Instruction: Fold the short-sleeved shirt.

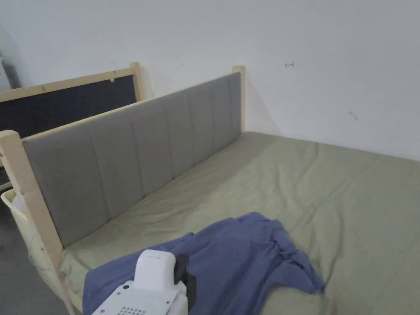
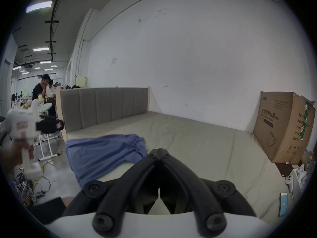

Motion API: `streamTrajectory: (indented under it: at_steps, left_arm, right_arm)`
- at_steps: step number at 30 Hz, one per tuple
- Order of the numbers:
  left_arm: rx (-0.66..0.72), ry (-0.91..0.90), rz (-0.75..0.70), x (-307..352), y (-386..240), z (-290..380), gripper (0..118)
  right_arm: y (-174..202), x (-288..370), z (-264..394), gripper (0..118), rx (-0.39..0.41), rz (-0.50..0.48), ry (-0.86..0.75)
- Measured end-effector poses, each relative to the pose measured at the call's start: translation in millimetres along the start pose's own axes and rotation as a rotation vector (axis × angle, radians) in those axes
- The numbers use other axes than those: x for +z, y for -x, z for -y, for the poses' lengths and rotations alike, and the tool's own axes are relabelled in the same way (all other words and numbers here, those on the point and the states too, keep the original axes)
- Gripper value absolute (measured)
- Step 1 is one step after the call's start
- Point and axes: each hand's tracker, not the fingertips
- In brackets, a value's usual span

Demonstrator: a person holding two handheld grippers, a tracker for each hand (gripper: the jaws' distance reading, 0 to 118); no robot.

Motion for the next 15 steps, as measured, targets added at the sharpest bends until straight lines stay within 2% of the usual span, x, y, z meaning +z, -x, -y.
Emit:
streamTrajectory:
  at_steps: [2, 6, 8, 11, 12, 14, 15]
  left_arm:
    - [-0.003, 0.052, 0.095, -56.7, -7.6, -13.2, 0]
    - [-0.037, 0.333, 0.274, -182.9, -38.7, -33.1, 0]
    - [-0.049, 0.481, 0.289, -242.8, -52.6, -30.8, 0]
    - [-0.074, 0.598, 0.228, -305.4, -67.1, -21.2, 0]
    - [-0.049, 0.629, 0.226, -320.4, -68.5, -18.4, 9]
    - [0.028, 0.676, 0.231, -339.7, -69.2, -9.5, 104]
    - [0.059, 0.712, 0.236, -346.9, -71.3, -5.1, 118]
  right_arm:
    - [-13.8, -7.7, 9.0, 0, 0.009, 0.019, 0.033]
    - [-26.3, -26.2, 14.8, 0, -0.026, 0.044, 0.09]
    - [-31.4, -36.4, 17.3, 0, -0.036, 0.051, 0.113]
    - [-40.1, -46.4, 26.4, 0, -0.038, 0.061, 0.136]
    - [-44.4, -49.6, 31.4, 0, -0.037, 0.061, 0.145]
    - [-49.1, -53.5, 37.8, 0, -0.038, 0.06, 0.168]
    - [-51.1, -54.8, 40.0, 0, -0.044, 0.062, 0.179]
